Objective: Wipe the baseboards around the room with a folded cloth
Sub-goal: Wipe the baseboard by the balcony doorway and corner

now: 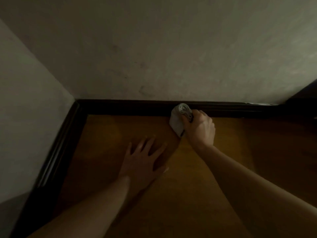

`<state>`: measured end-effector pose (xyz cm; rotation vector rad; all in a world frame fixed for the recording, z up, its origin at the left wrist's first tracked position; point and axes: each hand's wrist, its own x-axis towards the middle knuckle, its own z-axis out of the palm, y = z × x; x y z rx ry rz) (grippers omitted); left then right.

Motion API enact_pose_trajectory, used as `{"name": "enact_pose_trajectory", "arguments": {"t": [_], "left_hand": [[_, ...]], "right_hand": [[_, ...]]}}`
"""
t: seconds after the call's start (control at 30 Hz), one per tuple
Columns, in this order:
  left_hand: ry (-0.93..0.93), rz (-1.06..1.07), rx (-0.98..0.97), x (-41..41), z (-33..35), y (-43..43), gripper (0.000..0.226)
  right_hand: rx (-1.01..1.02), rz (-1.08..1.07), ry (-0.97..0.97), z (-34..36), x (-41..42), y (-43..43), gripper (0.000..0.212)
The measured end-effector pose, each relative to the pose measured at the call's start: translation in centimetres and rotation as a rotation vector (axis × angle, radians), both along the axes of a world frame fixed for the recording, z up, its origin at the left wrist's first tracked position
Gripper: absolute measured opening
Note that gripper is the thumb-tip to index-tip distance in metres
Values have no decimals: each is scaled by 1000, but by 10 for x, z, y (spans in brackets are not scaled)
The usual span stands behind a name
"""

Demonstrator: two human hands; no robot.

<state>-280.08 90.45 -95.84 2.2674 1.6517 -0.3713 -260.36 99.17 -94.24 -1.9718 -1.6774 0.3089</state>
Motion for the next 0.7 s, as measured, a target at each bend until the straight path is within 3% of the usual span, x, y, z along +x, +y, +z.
{"name": "enact_pose_trajectory", "arguments": {"t": [0.43, 0.6, 0.7], "left_hand": [[60, -51, -63, 66, 9, -6, 80], [115, -32, -93, 71, 7, -1, 86], [131, -34, -95, 73, 10, -2, 86]], "right_hand": [[18, -216, 17, -1, 111, -12, 34], [-19, -79, 7, 2, 96, -3, 27], [-3, -129, 21, 1, 111, -3, 27]]}}
